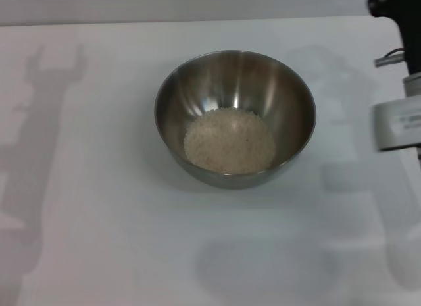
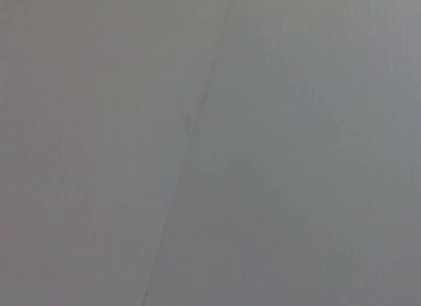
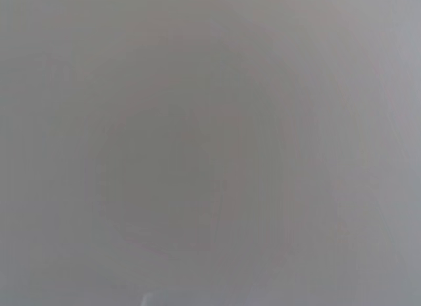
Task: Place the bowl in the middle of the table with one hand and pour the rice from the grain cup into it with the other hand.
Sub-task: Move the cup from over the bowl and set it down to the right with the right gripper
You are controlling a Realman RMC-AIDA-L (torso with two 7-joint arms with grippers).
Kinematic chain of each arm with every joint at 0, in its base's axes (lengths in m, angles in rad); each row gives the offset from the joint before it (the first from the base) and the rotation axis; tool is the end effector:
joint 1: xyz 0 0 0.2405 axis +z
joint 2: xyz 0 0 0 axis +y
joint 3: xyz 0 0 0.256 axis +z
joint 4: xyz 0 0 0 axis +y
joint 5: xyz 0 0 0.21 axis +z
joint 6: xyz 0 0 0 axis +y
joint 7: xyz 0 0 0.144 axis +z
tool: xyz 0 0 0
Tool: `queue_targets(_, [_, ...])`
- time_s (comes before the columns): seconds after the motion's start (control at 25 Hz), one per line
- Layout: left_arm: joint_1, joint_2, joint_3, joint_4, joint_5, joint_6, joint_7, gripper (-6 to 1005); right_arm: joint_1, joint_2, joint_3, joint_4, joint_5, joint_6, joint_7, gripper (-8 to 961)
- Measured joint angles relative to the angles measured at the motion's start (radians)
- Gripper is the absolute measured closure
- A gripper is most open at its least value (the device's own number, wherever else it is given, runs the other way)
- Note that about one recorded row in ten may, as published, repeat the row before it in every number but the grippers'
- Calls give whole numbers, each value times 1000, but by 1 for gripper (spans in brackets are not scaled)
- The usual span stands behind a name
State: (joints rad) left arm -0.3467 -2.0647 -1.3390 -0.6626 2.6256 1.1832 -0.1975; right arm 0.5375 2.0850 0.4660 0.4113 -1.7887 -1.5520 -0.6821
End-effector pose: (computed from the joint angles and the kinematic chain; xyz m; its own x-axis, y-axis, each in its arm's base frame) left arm -0.2389 0.3653 0.0591 0.4169 -0.4582 0.7850 0.8273 -0.1666 -0.5366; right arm 0.2214 0.3375 -0.0085 0.8404 0.4935 -0.2241 -0.3194 0.1170 -0.9404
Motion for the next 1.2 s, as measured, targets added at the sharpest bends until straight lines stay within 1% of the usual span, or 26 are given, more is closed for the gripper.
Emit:
queue_targets(0.12, [2, 1, 0, 0, 0, 0, 0, 156, -41, -2, 41, 41, 8, 60, 189, 939])
queue_targets(0.16, [2, 2, 0, 2, 0, 2, 0, 156, -56, -2, 67, 48, 9, 132, 272, 939])
queue_targets(0.2, [2, 2, 0, 2, 0, 2, 0, 156, -56, -2, 67, 48, 9, 132, 272, 939])
queue_targets(0.32, [-1, 3, 0, 10, 0, 14, 1, 155, -59, -2, 86, 46, 9, 230, 352, 940])
queue_targets(0.4, [-2, 3, 0, 12, -1, 17, 1, 155, -59, -2, 90, 43, 10, 253, 373, 941])
queue_targets(0.44, [-2, 4, 0, 12, -1, 18, 1, 155, -55, -4, 99, 26, 10, 310, 432, 941])
queue_targets(0.52, [-2, 4, -1, 12, -1, 21, 1, 155, -51, -4, 100, 18, 10, 332, 455, 942])
queue_targets(0.56, [-2, 4, -1, 12, -1, 23, 1, 156, -48, -5, 101, 11, 10, 365, 479, 942])
queue_targets(0.68, [-2, 5, -2, 12, 2, 26, 1, 156, -45, -6, 101, 7, 10, 396, 487, 941])
queue_targets(0.76, [-1, 5, -7, 12, 19, 27, 1, 156, -40, -5, 102, -5, 11, 453, 492, 941])
queue_targets(0.8, [-1, 4, -9, 11, 27, 27, 1, 156, -40, -5, 102, -5, 11, 453, 492, 941])
queue_targets(0.88, [1, 4, -10, 6, 38, 27, 1, 156, -37, -5, 108, -10, 11, 495, 495, 941])
queue_targets(1.16, [5, 3, -11, 1, 43, 34, -1, 155, -21, -6, 127, -24, 6, 614, 498, 939])
queue_targets(1.2, [5, 3, -11, 1, 43, 34, -1, 155, -21, -6, 127, -24, 6, 614, 498, 939])
